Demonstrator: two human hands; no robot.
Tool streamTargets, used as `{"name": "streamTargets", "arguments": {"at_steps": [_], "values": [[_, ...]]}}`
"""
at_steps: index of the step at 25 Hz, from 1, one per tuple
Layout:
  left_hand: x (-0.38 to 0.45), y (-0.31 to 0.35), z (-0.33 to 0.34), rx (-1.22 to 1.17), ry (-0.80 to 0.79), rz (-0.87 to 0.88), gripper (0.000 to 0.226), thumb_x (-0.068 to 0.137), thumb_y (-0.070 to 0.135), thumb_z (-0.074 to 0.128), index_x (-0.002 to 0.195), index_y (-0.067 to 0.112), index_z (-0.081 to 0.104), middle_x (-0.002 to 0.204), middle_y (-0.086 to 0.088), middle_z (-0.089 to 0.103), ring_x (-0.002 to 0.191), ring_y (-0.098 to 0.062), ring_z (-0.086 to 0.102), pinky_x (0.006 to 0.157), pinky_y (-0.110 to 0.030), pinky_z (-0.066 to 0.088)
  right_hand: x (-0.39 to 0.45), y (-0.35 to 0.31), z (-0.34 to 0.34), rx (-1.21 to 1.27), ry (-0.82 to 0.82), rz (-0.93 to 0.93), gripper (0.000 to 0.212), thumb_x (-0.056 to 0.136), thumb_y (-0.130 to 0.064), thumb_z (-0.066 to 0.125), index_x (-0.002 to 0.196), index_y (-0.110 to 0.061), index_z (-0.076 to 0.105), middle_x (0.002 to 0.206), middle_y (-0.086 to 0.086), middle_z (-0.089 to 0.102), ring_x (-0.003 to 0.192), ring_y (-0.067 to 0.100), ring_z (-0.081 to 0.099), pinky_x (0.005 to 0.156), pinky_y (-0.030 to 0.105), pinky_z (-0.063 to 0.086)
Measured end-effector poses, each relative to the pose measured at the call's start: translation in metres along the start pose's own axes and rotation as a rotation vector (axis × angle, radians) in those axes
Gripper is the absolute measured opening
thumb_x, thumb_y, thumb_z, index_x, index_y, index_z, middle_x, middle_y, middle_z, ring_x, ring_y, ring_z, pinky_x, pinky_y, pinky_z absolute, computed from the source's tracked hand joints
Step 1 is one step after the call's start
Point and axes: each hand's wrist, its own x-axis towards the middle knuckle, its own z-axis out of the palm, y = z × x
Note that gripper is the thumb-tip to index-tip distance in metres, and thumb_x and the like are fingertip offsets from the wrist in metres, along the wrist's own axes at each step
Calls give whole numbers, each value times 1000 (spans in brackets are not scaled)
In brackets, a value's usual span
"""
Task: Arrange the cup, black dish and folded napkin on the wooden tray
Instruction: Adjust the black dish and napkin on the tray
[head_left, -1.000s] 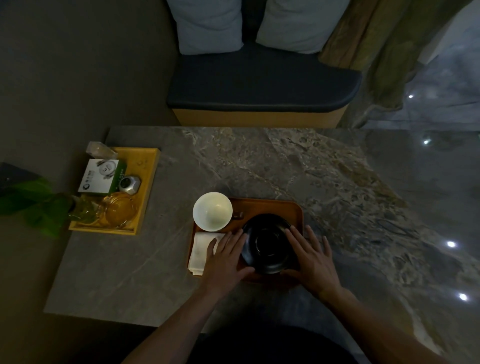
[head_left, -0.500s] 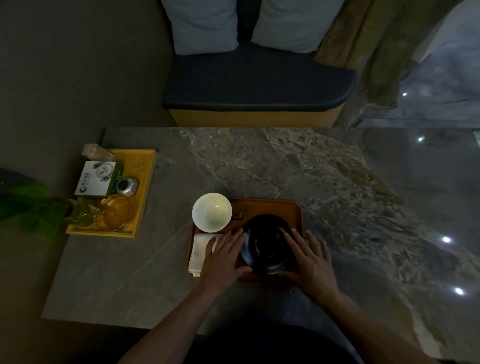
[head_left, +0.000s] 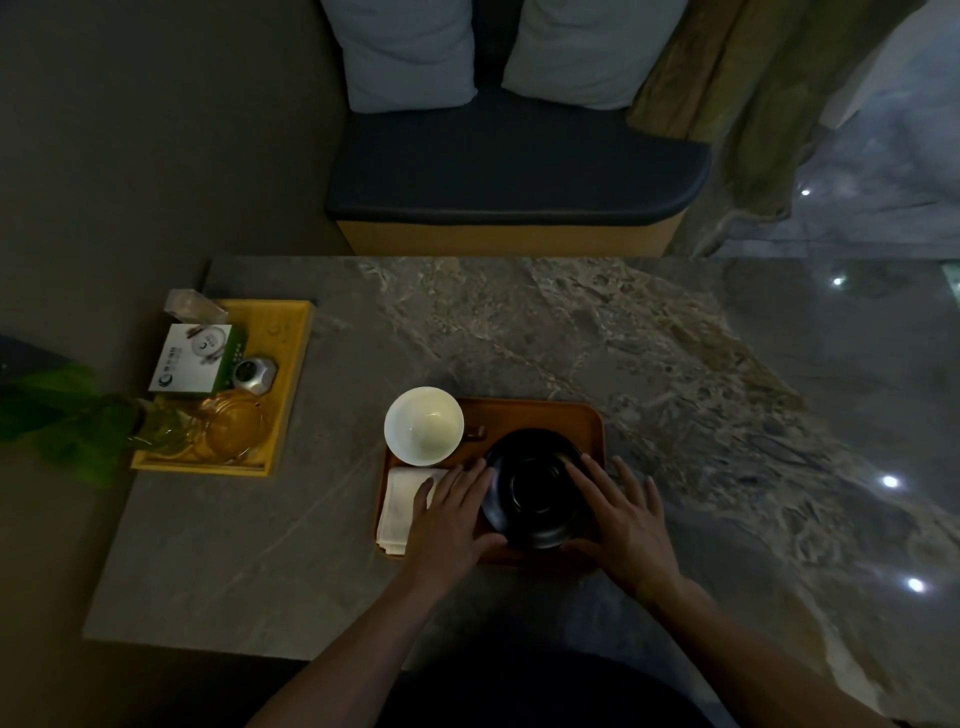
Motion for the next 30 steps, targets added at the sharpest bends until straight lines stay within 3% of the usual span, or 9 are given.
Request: {"name": "streamTargets", "arguments": {"at_steps": [4, 8, 15, 23, 27, 30], "values": [[5, 1, -4, -22, -13, -5, 88, 83, 57, 62, 153, 34, 14, 163, 13, 13, 150, -13, 9, 119, -41, 8, -4, -4, 4, 38, 28, 26, 97, 75, -69, 59, 149, -45, 2, 162, -11, 7, 149, 28, 4, 117, 57, 8], [6, 1, -4, -2, -32, -18, 87, 83, 58, 60, 153, 36, 12, 163, 14, 11, 150, -12, 9, 118, -41, 8, -4, -2, 5, 28, 12, 24, 95, 78, -72, 53, 148, -46, -6, 162, -12, 0, 148, 28, 0, 117, 57, 5], [6, 3, -5, 13, -44, -32, 88, 84, 56, 60, 153, 38, 8, 163, 15, 7, 150, -12, 7, 118, -42, 5, -5, -4, 5, 50, 30, 40, 95, 76, -70, 57, 150, -44, 4, 162, -12, 6, 148, 29, 7, 117, 57, 9], [-1, 11, -10, 5, -98, -85, 84, 88, 51, 59, 152, 42, 4, 163, 18, 0, 151, -17, 0, 117, -55, 2, -6, -1, 9, 12, 4, 9, 92, 77, -77, 45, 149, -45, -3, 162, -11, -5, 148, 29, 2, 117, 57, 6], [-7, 14, -15, 3, -62, -112, 79, 88, 50, 60, 151, 42, 13, 162, 16, 14, 150, -17, 5, 117, -55, 0, -8, 0, 11, 23, 16, -33, 87, 79, -77, 40, 149, -46, -2, 163, -5, -4, 148, 29, -7, 118, 58, 5], [-14, 1, -19, -69, -12, -85, 67, 88, 52, 58, 147, 38, 29, 158, 14, 29, 148, -13, 16, 119, -50, 4, -9, -6, 12, 6, 66, -28, 82, 78, -83, 26, 148, -46, 7, 162, -4, 8, 148, 27, -4, 117, 55, 2]]}}
